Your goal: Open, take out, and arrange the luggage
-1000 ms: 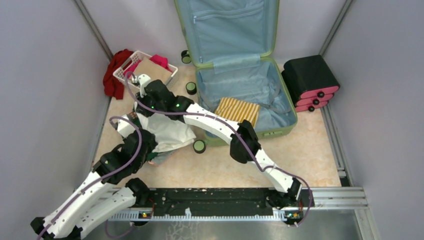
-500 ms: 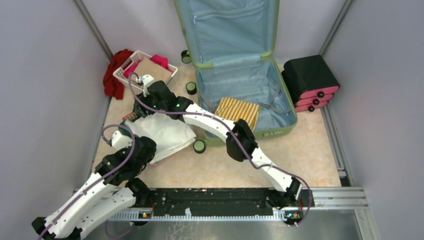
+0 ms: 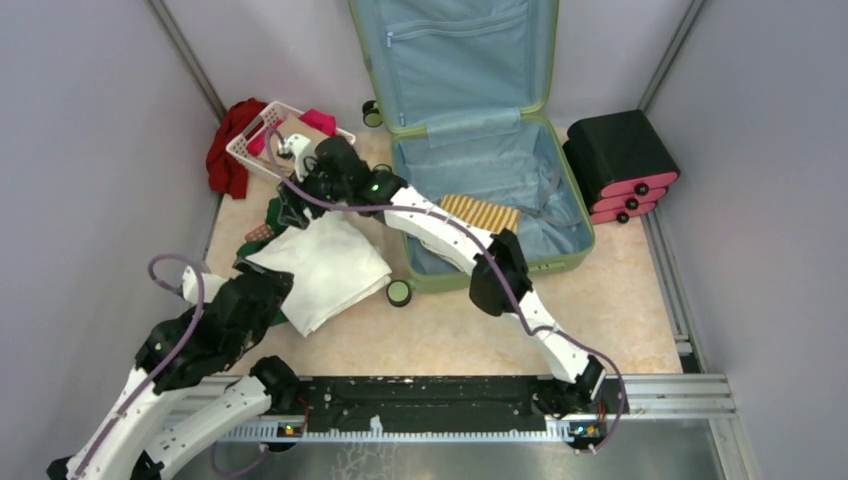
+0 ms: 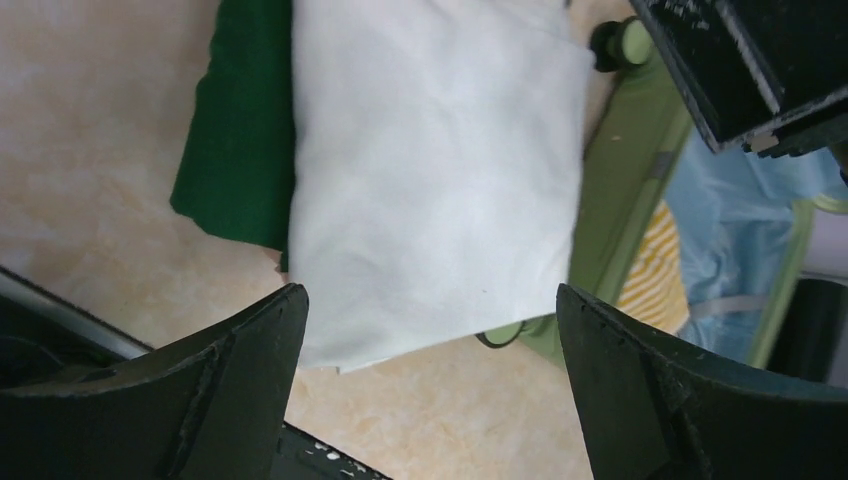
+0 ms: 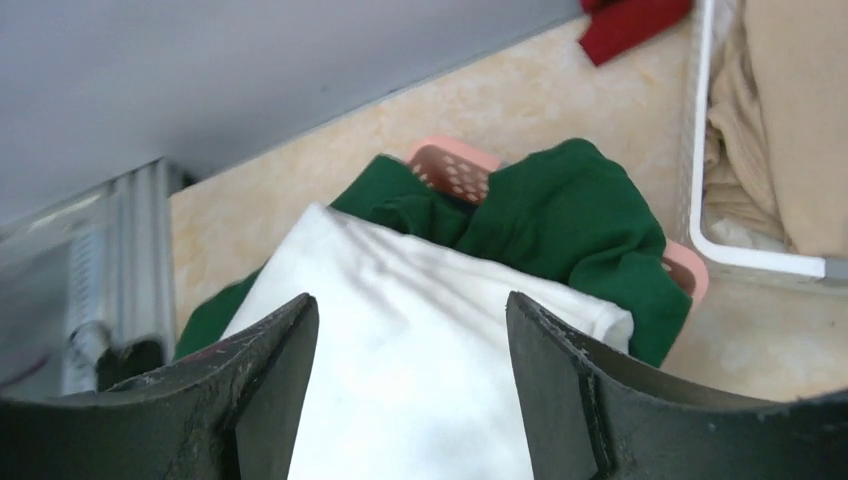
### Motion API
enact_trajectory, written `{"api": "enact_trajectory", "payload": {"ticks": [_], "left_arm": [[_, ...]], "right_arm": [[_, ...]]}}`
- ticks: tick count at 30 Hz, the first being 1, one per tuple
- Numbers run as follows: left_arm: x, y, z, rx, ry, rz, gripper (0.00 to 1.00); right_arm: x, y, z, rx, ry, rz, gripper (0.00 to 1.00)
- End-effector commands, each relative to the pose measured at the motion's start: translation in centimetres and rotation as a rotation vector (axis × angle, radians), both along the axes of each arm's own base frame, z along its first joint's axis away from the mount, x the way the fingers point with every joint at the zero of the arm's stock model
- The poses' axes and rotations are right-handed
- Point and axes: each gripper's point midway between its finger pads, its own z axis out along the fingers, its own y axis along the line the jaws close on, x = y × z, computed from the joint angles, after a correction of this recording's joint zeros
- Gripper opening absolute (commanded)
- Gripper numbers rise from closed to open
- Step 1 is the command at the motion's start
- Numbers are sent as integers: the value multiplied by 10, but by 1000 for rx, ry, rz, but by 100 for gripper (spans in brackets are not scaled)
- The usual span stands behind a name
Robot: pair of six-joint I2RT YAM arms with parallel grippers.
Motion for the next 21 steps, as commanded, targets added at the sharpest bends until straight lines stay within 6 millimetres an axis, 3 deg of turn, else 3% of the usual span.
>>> {"api": "enact_trajectory", "payload": {"ticks": [1, 7, 10, 15, 21], "left_arm": [[5, -7, 49, 36, -175, -176, 99], [12, -50, 135, 81, -653, -512, 99], [11, -73, 155, 128, -810, -641, 99], [27, -116, 153, 164, -805, -793, 99], [45, -160, 151, 190, -845, -924, 99]], "right_arm": [[-23, -54, 120, 155, -152, 257, 68], [-37, -129, 143, 179, -196, 440, 68], [-40, -167, 136, 162, -202, 458, 68], [-34, -230, 124, 137, -198, 395, 69], [-10, -313, 106, 124, -152, 226, 69]]}}
